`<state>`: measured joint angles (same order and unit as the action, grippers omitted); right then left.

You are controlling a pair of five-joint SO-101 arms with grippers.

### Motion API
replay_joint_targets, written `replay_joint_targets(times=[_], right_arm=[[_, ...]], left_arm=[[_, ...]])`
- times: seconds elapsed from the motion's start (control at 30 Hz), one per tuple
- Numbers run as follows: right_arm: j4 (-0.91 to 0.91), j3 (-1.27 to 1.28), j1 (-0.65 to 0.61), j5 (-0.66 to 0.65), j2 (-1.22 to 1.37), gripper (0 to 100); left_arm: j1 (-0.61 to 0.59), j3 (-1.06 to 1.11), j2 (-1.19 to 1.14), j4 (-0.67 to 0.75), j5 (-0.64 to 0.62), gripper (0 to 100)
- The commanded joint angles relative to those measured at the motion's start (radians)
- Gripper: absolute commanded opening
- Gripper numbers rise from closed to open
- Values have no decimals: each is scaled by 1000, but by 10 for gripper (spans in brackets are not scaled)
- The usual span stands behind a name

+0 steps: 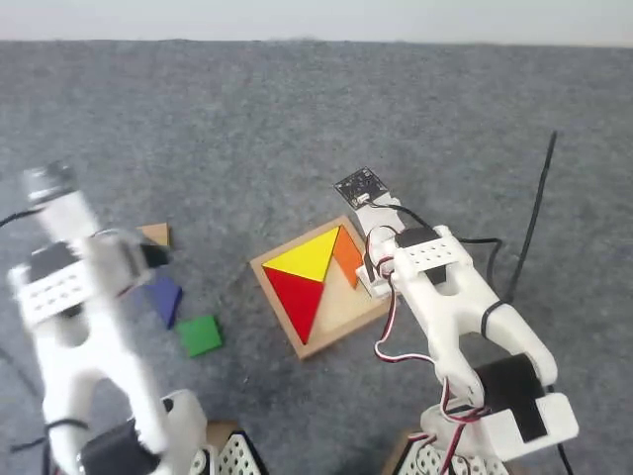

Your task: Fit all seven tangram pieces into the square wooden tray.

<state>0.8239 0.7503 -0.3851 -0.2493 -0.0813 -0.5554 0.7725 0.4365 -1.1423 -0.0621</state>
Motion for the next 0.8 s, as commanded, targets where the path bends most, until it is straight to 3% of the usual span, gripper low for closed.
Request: replay_joint_targets(times=[0.0, 0.1, 0.2, 0.4, 0.77], right_arm=[[7, -15, -15, -6, -10, 7], [7, -14, -15, -6, -10, 7], [7, -14, -15, -6, -10, 7], [7, -14, -15, -6, -10, 7], [7, -14, -15, -6, -10, 7]], left_arm=[[187, -27, -58, 64, -117, 323], [213, -91, -189, 98, -132, 322], [150, -142, -313, 152, -123, 301], [77, -185, -516, 140, 20, 283], [-117, -200, -433, -8, 133, 283]])
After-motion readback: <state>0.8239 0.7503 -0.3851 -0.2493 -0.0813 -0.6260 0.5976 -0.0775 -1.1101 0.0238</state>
